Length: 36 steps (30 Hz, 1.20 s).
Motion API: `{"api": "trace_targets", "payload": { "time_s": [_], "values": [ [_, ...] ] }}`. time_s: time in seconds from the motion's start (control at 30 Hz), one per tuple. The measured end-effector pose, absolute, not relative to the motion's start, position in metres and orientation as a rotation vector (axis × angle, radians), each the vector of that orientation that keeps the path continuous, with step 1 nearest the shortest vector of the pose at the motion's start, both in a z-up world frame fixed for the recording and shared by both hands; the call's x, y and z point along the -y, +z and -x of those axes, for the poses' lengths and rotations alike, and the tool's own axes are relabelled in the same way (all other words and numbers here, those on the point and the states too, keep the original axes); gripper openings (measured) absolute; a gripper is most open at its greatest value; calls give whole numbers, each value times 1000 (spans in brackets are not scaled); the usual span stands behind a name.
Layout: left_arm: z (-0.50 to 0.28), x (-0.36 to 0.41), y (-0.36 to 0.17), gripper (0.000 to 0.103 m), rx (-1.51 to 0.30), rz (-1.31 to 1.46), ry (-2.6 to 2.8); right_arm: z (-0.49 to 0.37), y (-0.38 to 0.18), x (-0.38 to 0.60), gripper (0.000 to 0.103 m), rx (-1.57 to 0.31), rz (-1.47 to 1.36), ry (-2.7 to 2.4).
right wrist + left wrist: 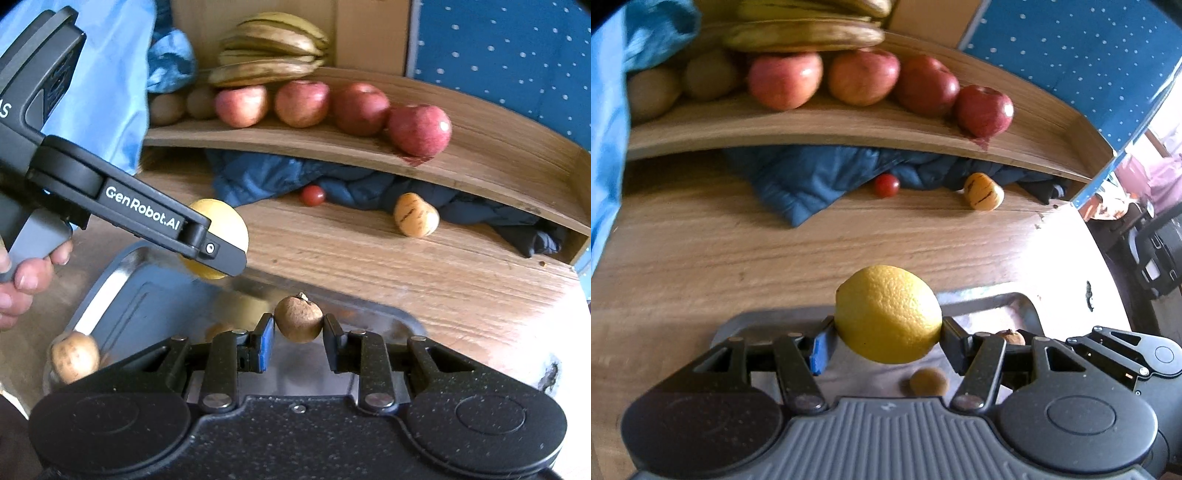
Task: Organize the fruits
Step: 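Carry the lemon in the left tool over the tray while the right tool carries the brown fruit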
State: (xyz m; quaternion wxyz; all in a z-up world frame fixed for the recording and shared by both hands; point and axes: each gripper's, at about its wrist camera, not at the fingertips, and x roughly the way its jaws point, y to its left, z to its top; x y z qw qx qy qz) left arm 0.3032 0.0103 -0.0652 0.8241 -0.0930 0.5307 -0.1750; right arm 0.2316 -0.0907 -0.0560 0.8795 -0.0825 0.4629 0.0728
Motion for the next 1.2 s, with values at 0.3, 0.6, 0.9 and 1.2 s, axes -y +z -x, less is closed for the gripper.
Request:
{"api": "trace_targets", "payload": {
  "time_s": [0.3, 0.6, 0.9, 1.2],
  "values": [
    [-274, -31, -68, 64, -1141, 232, -294, -212, -61, 71, 30, -987, 188, 244],
    [-255, -41, -70, 64, -1159, 247, -253, -200, -63, 57, 30, -994, 208, 306],
    [-251, -51, -75, 64, -1183, 254, -199, -202, -64, 47, 30, -998, 226, 357],
    [-250, -53, -82, 64, -1213, 252, -175, -210, -74, 39, 30, -1029, 239, 385]
  ]
}}
